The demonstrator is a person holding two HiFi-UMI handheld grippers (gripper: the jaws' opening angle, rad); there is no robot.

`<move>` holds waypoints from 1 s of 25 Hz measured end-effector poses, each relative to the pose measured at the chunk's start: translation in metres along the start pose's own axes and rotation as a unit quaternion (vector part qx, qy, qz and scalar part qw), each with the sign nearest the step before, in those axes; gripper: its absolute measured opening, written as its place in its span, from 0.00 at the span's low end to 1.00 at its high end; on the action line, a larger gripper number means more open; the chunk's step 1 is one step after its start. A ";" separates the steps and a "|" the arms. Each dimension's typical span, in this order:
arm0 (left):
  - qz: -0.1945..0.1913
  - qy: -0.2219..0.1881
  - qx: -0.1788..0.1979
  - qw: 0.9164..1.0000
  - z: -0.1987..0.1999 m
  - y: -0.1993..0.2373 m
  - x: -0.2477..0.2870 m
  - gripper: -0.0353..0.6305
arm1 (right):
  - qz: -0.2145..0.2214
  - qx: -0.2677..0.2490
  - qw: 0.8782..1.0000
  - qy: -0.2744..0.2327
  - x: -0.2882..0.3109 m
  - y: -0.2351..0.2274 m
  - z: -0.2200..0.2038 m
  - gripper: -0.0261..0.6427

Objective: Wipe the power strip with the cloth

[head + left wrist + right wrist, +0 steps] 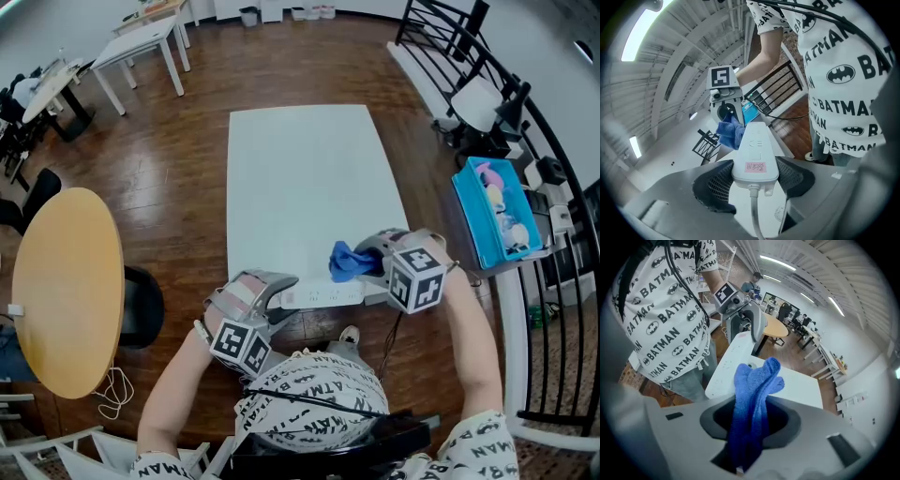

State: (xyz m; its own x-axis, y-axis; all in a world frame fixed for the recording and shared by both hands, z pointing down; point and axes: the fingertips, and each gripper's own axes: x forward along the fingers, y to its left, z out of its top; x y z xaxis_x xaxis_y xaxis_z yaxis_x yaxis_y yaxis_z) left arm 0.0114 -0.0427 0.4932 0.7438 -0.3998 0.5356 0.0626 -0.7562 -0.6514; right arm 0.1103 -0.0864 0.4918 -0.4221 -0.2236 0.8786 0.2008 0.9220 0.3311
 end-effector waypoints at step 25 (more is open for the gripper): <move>0.115 -0.001 -0.223 0.968 -0.035 0.037 -0.002 0.48 | -0.180 0.256 0.947 -0.068 -0.011 -0.023 -0.043 0.24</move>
State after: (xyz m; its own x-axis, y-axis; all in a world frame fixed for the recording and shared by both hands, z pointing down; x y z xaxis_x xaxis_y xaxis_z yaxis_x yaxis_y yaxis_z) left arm -0.0110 -0.0885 0.4869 0.7046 -0.5843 0.4027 -0.3991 -0.7955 -0.4559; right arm 0.1486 -0.1184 0.4896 -0.4991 -0.5412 0.6768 -0.4176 0.8345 0.3594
